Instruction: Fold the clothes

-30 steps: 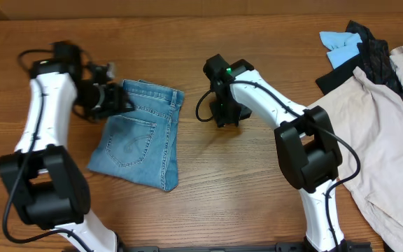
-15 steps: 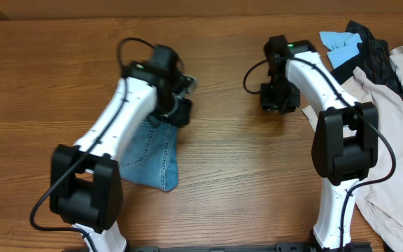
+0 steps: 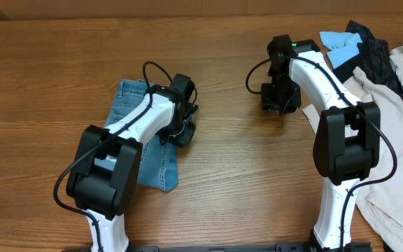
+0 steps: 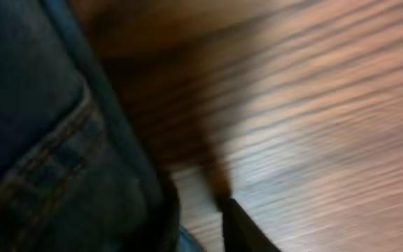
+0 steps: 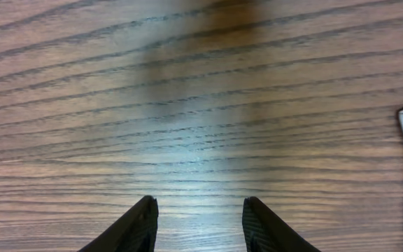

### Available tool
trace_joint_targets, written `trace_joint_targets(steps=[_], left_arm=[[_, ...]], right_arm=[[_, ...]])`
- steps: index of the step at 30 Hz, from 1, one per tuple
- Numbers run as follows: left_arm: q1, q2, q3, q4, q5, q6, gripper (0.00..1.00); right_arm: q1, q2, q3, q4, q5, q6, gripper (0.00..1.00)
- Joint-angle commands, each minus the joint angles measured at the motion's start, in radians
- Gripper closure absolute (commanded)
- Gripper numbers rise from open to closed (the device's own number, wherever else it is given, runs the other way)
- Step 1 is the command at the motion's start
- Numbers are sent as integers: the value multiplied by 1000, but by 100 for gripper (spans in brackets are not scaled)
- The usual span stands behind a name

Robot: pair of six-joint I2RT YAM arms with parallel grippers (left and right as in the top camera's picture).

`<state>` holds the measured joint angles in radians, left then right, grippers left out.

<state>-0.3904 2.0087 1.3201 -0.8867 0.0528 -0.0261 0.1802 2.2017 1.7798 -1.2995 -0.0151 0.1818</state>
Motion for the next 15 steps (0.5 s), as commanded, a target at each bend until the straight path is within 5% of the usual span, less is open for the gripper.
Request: trace_joint_targets(steps=[1,15], left_arm=[[84,64,-23,-13,-150,-49,79],[532,63,-13,84,-167,24,76]], right_arm=[[5,-39,6,2,-10,-15,57],[5,-39,6,-8,-10,-14,57]])
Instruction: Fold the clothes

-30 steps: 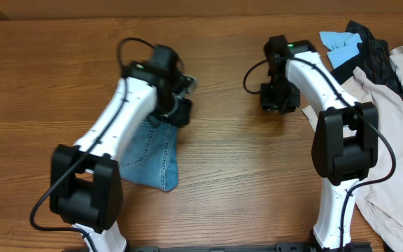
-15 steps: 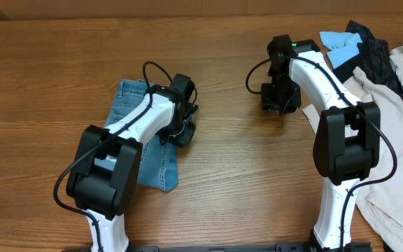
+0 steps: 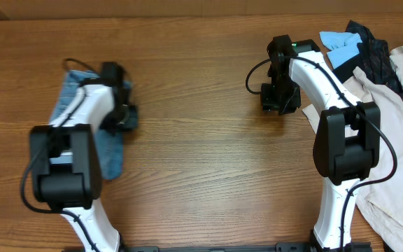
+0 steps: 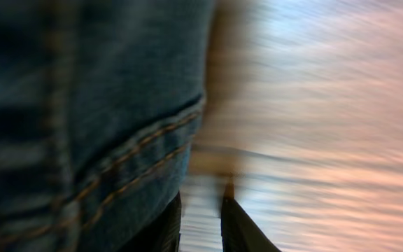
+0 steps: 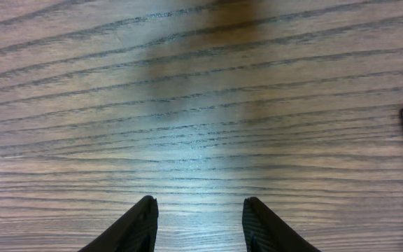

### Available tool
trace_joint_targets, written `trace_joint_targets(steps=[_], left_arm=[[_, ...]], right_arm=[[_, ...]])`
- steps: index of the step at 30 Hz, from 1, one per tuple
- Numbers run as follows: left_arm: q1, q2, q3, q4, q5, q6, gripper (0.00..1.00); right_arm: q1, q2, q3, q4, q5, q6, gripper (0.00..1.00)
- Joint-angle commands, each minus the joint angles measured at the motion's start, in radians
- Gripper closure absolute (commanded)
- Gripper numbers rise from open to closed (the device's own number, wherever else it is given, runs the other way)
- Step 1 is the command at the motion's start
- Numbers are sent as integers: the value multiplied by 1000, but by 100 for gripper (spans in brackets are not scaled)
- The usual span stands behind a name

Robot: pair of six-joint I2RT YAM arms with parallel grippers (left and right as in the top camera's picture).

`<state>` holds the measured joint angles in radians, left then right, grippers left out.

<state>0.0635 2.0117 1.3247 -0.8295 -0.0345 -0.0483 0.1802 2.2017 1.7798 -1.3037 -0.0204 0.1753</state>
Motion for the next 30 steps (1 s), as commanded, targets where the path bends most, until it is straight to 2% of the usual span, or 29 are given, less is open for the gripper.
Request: trace_joint_targets(steps=[1,2,4,7,9,13,15,22,30], left_arm=[[106,60,-18,43,-80,52,77],[136,60,-17,63,-80,53,76],[180,60,-16,88,-80,53,68],[243,60,-6,114,-80,53,68],[275,60,9,117,-80,52,64],[325,60,54,106,-80,52,62],[338,60,78,89,-78,51,54],[333,60,124,17,29,48,43],[317,60,124,114,27,18,41]], right_arm=[[5,-39,6,-4,-4,-8,57],[5,-39,6,-4,-4,-8,57],[5,-39,6,-5,-5,-8,57],[5,-39,6,-8,-5,-8,57],[5,-39,6,-10,-4,-8,57],[5,-39,6,-11,-5,-8,57],[5,-39,6,-11,-4,-8,57],[6,-39,6,-11,-5,-8,57],[6,-39,6,-16,-5,-8,57]])
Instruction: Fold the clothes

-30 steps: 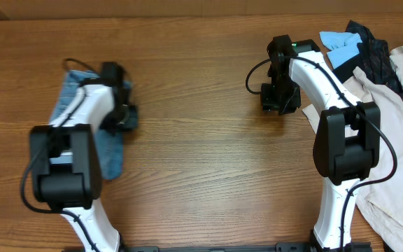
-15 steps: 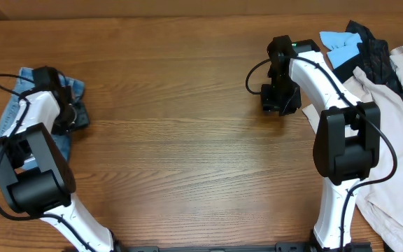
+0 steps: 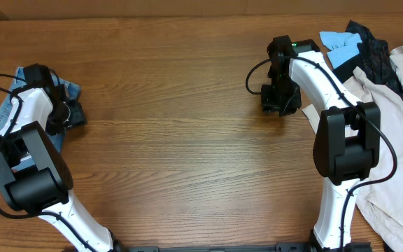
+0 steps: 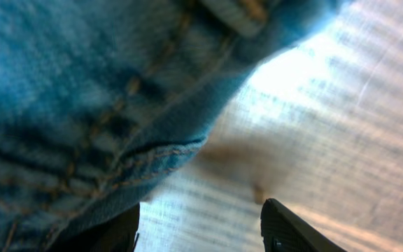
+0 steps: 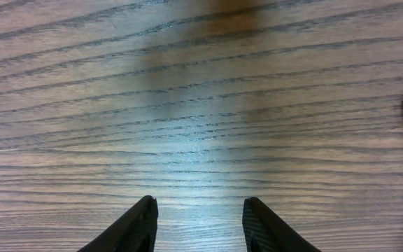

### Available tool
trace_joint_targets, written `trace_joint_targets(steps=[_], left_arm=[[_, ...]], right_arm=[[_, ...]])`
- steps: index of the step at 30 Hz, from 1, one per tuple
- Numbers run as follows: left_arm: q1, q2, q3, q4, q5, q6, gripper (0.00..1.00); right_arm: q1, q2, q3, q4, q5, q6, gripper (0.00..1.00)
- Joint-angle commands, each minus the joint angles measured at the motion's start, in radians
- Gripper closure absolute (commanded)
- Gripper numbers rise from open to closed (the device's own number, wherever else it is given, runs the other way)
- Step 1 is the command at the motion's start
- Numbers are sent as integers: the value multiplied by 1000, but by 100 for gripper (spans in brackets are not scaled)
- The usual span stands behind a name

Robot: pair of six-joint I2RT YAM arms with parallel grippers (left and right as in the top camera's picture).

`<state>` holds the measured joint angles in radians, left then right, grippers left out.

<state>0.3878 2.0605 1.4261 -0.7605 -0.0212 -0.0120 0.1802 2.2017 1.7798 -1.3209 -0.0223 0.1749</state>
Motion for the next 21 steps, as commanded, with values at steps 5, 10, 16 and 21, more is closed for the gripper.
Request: trace_joint_targets(steps=[5,10,16,21], left_arm=[[-7,11,22,156,14,-18,33],[-7,11,22,201,14,-18,31],[-25,11,23,109,96,-19,36],[-104,-29,38,14,123,-74,20]], right_arm=[[6,-39,6,2,-6,-7,57],[6,-39,6,2,-6,-7,57],[6,-39,6,9,-26,-7,56],[5,-39,6,16,-110,-8,30]])
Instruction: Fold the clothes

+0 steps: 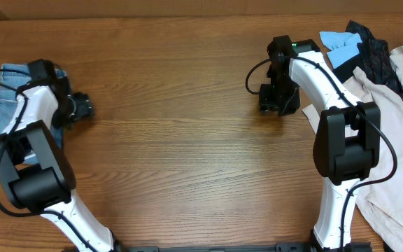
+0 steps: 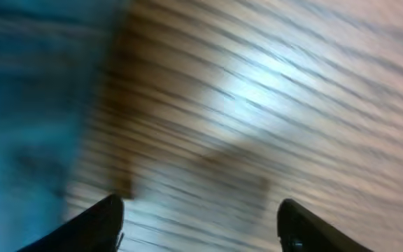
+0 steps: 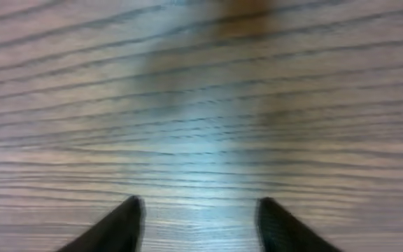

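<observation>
Folded blue jeans (image 1: 2, 105) lie at the table's far left edge. My left gripper (image 1: 82, 107) hovers just to their right, open and empty; in the left wrist view its fingers (image 2: 93, 225) stand wide apart over bare wood, with a blurred blue patch of jeans (image 2: 19, 105) at the left. My right gripper (image 1: 271, 103) is open above bare wood at the back right, and its fingers (image 3: 117, 225) hold nothing. A heap of unfolded clothes (image 1: 390, 77) lies at the right edge.
In the heap, a light blue piece (image 1: 341, 45) and a dark patterned one (image 1: 373, 52) lie at the back, a beige garment (image 1: 397, 140) toward the front. The wooden table (image 1: 201, 161) spans the view.
My left gripper opened wider and moved right, off the jeans, which stay at the far left. My right gripper's fingers spread a little wider; the arm stayed in place.
My left gripper was shut on the folded jeans left of the table's middle. It then held them farther left. By 0.7 s ago it had opened over them at the far left edge, and now it is clear of them. The right arm stayed put.
</observation>
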### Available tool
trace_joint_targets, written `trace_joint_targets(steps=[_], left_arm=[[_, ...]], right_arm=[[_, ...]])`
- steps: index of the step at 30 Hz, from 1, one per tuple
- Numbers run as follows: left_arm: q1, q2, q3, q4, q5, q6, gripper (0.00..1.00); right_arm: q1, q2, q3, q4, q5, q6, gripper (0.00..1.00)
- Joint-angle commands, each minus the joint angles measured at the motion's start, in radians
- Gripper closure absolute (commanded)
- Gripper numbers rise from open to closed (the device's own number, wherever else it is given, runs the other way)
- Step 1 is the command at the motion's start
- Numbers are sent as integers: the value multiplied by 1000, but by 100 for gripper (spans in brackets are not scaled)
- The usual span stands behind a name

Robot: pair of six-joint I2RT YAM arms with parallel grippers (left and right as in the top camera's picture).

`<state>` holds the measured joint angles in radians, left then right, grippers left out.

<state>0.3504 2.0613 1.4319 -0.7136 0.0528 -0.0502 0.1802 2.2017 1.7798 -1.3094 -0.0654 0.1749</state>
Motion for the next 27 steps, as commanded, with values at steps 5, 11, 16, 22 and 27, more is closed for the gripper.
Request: trace_joint_targets(steps=[5,11,16,22,27], left_arm=[[-176,-130,38,-68,18,-33,0],[-282,-246,38,-134,18,-44,0],[-342,-362,45,-297,26,-44,0],[-349,-531,45,-390,22,-71,0],[-353,-684,18,-381,24,-61,0]], right_arm=[[5,-39,6,19,-71,-11,0],[-8,-40,44,10,-69,-11,0],[-13,-151,83,-23,-67,-11,4],[-10,-338,82,-5,-53,-11,4],[-5,-494,56,-1,-14,2,4]])
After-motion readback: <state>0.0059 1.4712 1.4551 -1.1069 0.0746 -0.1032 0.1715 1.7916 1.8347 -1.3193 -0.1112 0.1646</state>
